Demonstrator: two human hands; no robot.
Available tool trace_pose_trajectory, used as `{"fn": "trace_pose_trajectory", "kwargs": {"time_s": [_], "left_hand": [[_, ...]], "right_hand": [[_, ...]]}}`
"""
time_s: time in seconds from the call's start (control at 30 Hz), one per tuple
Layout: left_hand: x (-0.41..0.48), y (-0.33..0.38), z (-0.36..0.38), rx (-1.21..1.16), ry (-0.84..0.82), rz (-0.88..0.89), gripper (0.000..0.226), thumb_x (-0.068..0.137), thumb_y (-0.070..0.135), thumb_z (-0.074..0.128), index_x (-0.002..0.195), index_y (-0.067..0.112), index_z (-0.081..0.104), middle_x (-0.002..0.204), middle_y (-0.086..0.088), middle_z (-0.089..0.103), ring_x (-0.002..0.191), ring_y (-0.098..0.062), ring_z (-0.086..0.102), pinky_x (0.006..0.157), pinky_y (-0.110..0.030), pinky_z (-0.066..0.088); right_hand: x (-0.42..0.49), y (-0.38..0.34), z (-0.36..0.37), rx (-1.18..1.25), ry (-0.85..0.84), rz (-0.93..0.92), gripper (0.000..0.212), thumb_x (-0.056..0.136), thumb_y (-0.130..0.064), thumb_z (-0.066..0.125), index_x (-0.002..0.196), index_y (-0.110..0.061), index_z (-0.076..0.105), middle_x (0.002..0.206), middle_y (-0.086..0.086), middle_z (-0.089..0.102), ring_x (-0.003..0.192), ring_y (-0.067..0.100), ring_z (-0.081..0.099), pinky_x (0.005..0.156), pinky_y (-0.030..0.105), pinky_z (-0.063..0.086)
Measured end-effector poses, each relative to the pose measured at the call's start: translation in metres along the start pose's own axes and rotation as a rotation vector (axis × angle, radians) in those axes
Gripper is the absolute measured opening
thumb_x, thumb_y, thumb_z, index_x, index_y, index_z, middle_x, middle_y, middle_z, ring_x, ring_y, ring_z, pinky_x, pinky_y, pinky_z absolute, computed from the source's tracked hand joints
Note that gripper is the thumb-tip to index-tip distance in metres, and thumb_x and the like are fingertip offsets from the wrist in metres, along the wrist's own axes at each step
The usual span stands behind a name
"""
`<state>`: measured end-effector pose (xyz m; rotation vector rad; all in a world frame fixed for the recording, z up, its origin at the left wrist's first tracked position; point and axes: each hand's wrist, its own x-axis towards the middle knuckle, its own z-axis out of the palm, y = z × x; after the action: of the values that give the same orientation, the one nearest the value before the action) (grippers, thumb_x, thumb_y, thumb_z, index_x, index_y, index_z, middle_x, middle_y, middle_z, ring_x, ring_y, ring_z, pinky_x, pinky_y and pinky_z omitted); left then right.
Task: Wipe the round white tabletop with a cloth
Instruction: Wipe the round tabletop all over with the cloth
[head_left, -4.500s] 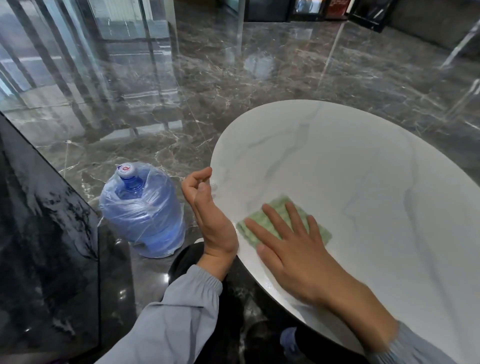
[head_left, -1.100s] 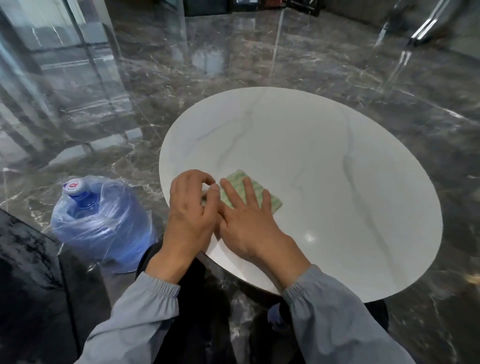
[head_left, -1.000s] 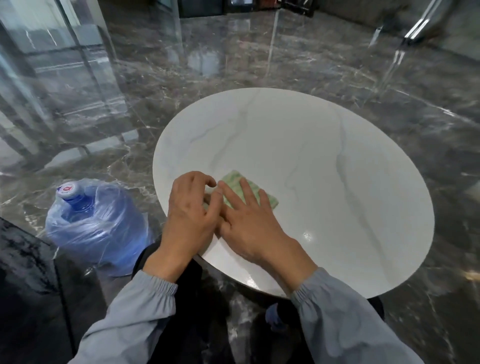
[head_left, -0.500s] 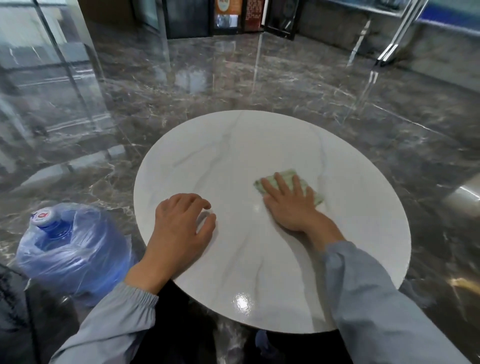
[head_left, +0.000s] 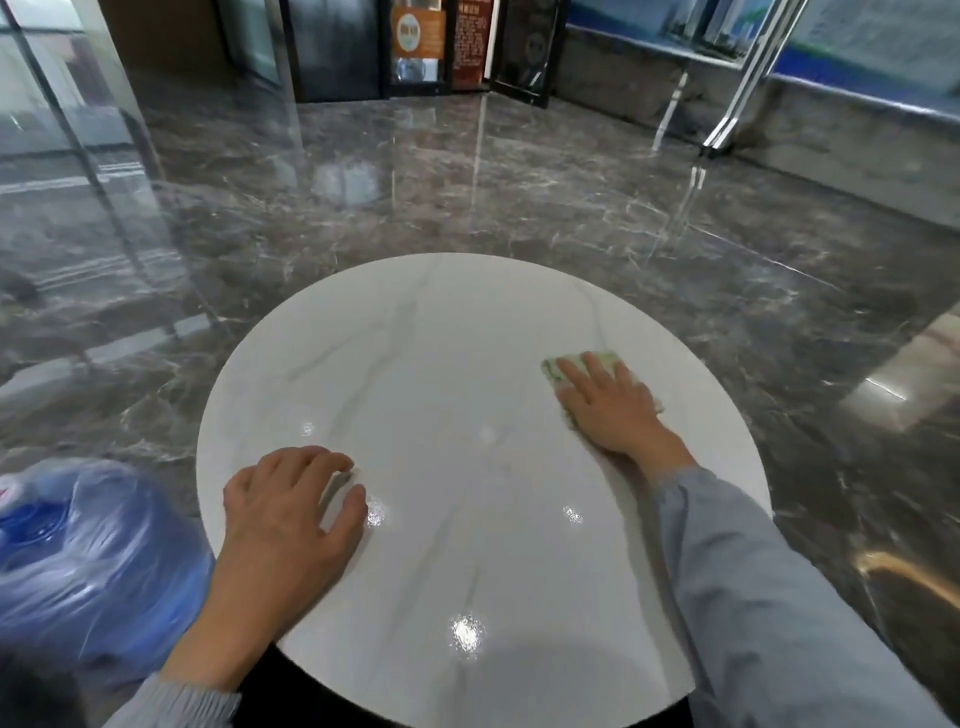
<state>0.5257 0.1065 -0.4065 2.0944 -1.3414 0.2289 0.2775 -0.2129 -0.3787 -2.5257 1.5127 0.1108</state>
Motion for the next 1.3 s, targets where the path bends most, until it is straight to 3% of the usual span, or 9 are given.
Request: {"fn": "trace_pose_trajectory", "kwargs": {"time_s": [0.1,0.2,0.5,0.6,0.7,0.87,1.03,1.2,1.3], "left_hand": [[-0.001,-0.002,0.003,0.010,-0.015,0.012,0.034,0.089,0.047,0.052,0.104,0.025,0.074,0.109,0.007,0.068,0.108,-0.024,0.061,0.098,-0.045,0.036],[0.000,-0.002,0.004,0.024,-0.029,0.033,0.030,0.088,0.048,0.053,0.101,0.029,0.073,0.108,0.011,0.066,0.108,-0.019,0.058,0.097,-0.042,0.032],[0.000,-0.003,0.002,0.018,-0.049,0.005,0.030,0.088,0.047,0.053,0.100,0.028,0.074,0.109,0.010,0.068,0.107,-0.019,0.062,0.095,-0.044,0.037],[0.002,-0.002,0.000,0.032,-0.104,-0.019,0.032,0.087,0.050,0.052,0.100,0.031,0.073,0.110,0.011,0.067,0.108,-0.019,0.061,0.094,-0.044,0.037],[0.014,-0.002,-0.004,0.078,-0.197,-0.006,0.033,0.089,0.055,0.048,0.103,0.036,0.070,0.112,0.015,0.064,0.111,-0.018,0.061,0.096,-0.046,0.036],[0.050,-0.014,-0.005,0.075,-0.341,0.041,0.046,0.089,0.067,0.041,0.115,0.041,0.069,0.126,0.019,0.059,0.124,-0.015,0.055,0.103,-0.044,0.034],[0.048,-0.025,0.005,0.001,-0.300,0.047,0.036,0.089,0.068,0.048,0.113,0.048,0.066,0.123,0.027,0.054,0.123,-0.008,0.050,0.103,-0.041,0.029],[0.051,-0.023,0.008,-0.003,-0.300,0.041,0.037,0.086,0.067,0.049,0.113,0.049,0.067,0.122,0.028,0.054,0.121,-0.006,0.048,0.104,-0.041,0.029],[0.051,-0.022,0.006,-0.023,-0.286,0.047,0.037,0.086,0.066,0.048,0.113,0.049,0.068,0.121,0.026,0.055,0.121,-0.006,0.048,0.105,-0.043,0.030]], "right_hand": [[0.012,0.055,-0.009,0.077,-0.034,0.212,0.057,0.102,-0.067,0.015,0.157,-0.059,0.003,0.172,-0.016,-0.007,0.158,0.030,-0.012,0.123,0.062,-0.003],[0.026,0.040,-0.006,0.086,-0.083,0.199,0.058,0.100,-0.067,0.012,0.156,-0.060,-0.001,0.171,-0.015,-0.012,0.157,0.034,-0.018,0.121,0.063,-0.010],[-0.005,-0.217,0.044,-0.019,-0.165,-0.619,0.056,0.102,-0.065,0.010,0.156,-0.059,0.001,0.172,-0.013,-0.012,0.155,0.033,-0.024,0.119,0.061,-0.018],[-0.009,-0.244,0.044,-0.011,-0.170,-0.695,0.055,0.102,-0.065,0.012,0.156,-0.060,0.007,0.172,-0.014,-0.007,0.156,0.029,-0.021,0.120,0.059,-0.016],[0.016,-0.214,0.028,0.022,-0.142,-0.574,0.053,0.104,-0.063,0.014,0.157,-0.059,0.009,0.172,-0.016,-0.006,0.157,0.027,-0.016,0.122,0.058,-0.011],[0.075,-0.083,-0.002,0.089,-0.067,-0.134,0.054,0.104,-0.062,0.014,0.158,-0.057,0.008,0.172,-0.015,-0.005,0.158,0.031,-0.012,0.122,0.062,-0.005],[0.098,0.063,-0.027,0.119,-0.056,0.257,0.058,0.100,-0.067,0.013,0.158,-0.058,0.005,0.172,-0.017,-0.007,0.158,0.030,-0.013,0.121,0.065,-0.006],[0.129,0.065,-0.043,0.112,-0.085,0.334,0.058,0.103,-0.059,0.015,0.160,-0.054,0.002,0.172,-0.013,-0.009,0.157,0.036,-0.014,0.117,0.069,-0.010],[0.154,0.001,-0.042,0.107,-0.083,0.181,0.057,0.103,-0.060,0.014,0.159,-0.055,0.001,0.172,-0.014,-0.011,0.157,0.035,-0.016,0.117,0.068,-0.011]]}}
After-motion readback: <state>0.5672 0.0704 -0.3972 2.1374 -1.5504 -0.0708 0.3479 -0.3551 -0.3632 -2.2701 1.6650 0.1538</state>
